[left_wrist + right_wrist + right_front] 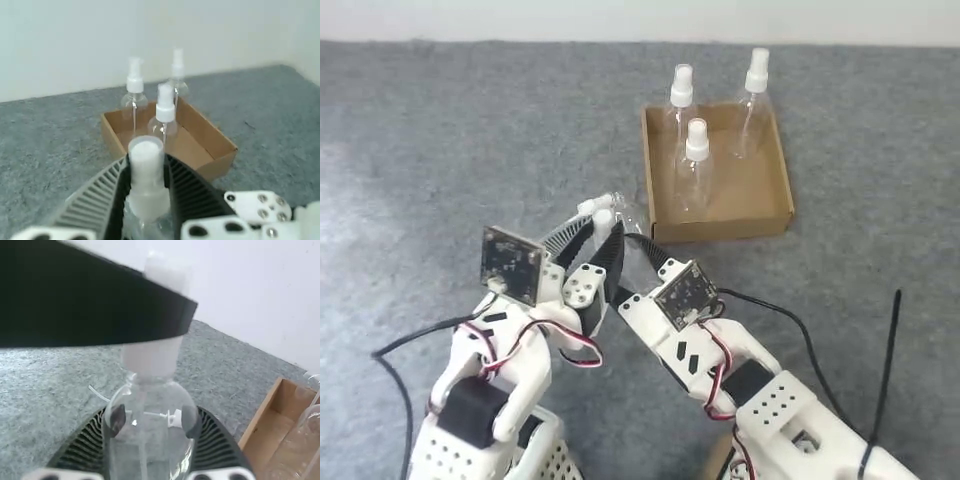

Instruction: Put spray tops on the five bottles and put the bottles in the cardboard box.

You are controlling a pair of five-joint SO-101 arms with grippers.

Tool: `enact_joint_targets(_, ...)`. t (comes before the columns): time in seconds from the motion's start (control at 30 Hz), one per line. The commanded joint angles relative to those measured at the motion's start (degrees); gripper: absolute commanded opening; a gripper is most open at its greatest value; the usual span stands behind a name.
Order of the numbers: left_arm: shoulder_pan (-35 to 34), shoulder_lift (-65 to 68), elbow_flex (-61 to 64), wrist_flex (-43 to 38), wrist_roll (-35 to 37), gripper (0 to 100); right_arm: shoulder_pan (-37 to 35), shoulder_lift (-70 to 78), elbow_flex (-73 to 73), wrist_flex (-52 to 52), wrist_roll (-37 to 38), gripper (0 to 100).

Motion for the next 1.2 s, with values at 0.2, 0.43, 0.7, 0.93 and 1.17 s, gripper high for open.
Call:
enact_joint_targets(0.2,-2.5,0.0,3.0,-0.5,-0.6,6,-0.2,-2.6,-1.0,-2.0,0.6,0.6)
enact_joint_targets(0.43,-1.8,-0.1,2.2,0.6,-2.6,20,-0.2,-2.6,-1.0,-2.1,0.6,0.6)
enact_joint_targets(0.7,-6.2,-0.1,-0.6,0.6,-2.6,20,-0.2,-2.6,-1.0,-2.0,0.6,0.6)
enact_joint_targets(0.93,-5.8,-0.1,-2.8,4.6,-3.1,20,-0.2,-2.4,-1.1,-2.0,0.6,0.6)
enact_joint_targets(1.17,-4.0,-0.2,-7.7,13.8,-9.1,26,-0.1,-2.1,-1.1,-1.9,0.4,0.6)
